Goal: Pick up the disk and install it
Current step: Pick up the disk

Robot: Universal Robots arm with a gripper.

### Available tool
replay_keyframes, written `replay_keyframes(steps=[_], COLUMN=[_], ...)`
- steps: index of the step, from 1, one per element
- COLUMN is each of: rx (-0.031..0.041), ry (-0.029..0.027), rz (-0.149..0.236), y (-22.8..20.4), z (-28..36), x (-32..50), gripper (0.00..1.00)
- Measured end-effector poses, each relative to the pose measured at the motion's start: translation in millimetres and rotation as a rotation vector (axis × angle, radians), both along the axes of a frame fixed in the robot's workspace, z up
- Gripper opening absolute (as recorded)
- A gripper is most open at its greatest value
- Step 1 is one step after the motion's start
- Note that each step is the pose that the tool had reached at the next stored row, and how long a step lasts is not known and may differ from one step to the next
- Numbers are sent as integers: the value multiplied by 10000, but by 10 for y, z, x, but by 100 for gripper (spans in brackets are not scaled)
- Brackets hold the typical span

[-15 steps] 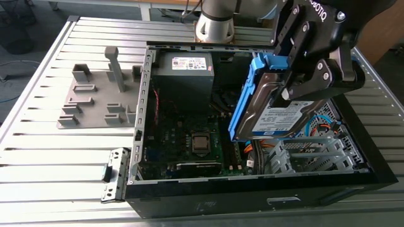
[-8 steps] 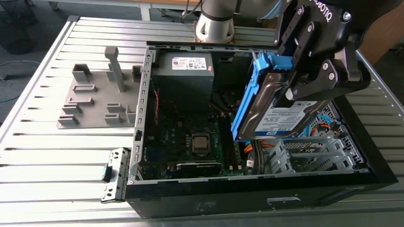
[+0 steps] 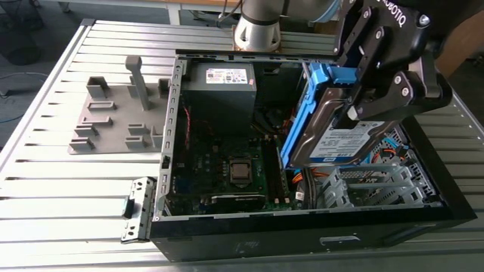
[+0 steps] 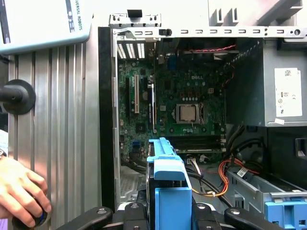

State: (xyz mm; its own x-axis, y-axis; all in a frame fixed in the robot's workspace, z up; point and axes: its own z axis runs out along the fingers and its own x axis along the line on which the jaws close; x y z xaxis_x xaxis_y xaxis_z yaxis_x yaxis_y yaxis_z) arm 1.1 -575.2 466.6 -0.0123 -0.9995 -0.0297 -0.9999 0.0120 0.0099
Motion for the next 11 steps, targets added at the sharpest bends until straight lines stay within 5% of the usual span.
replay_keyframes(steps=[11], rx=[0], ry=[0], rz=[1], y=[0], z=[0], x=[78], gripper=[36])
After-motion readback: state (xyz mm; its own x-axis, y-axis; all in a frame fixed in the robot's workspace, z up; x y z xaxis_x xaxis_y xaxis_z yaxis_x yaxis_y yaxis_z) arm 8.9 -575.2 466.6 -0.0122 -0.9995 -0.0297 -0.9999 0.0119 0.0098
